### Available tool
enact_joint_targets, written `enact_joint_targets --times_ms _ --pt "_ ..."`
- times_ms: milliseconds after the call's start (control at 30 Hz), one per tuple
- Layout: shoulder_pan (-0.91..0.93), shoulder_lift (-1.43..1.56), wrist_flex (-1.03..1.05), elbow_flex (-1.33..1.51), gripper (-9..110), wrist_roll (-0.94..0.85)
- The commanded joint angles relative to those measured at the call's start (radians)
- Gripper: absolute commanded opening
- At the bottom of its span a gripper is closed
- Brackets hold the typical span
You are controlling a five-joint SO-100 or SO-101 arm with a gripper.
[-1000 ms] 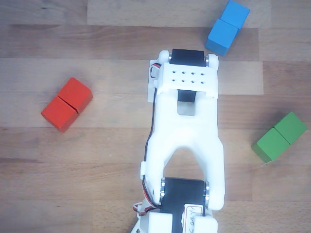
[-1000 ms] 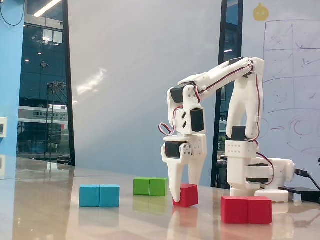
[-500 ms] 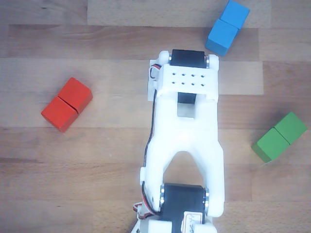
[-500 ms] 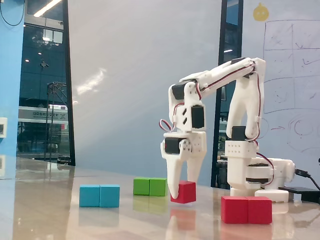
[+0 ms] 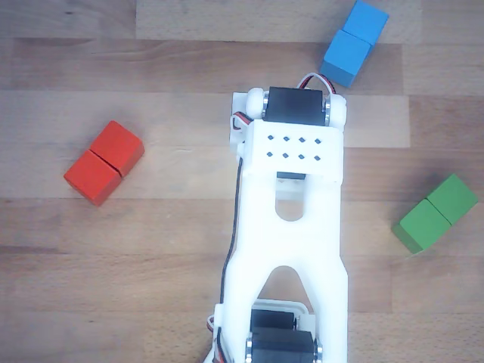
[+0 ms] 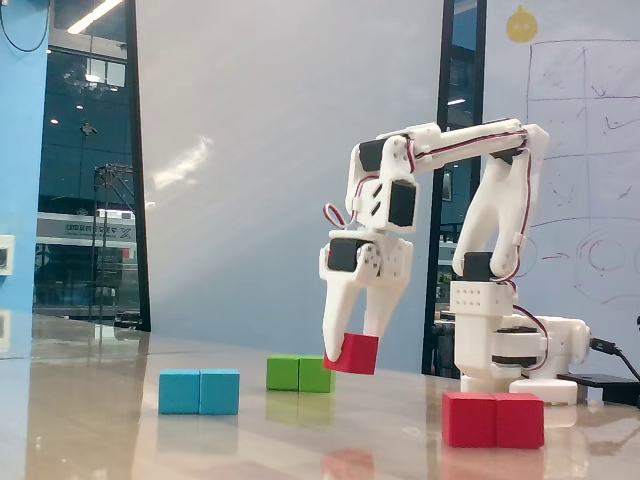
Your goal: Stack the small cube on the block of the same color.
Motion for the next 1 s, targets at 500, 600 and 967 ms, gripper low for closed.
enact_joint_targets --times_ms 500,600,967 --pt "-0.107 0.08 0.023 -0.133 6 0.0" --pt "-0.118 0.074 0.074 -0.204 6 0.0" --pt "-0.124 -0.057 0.293 -0.502 6 0.008"
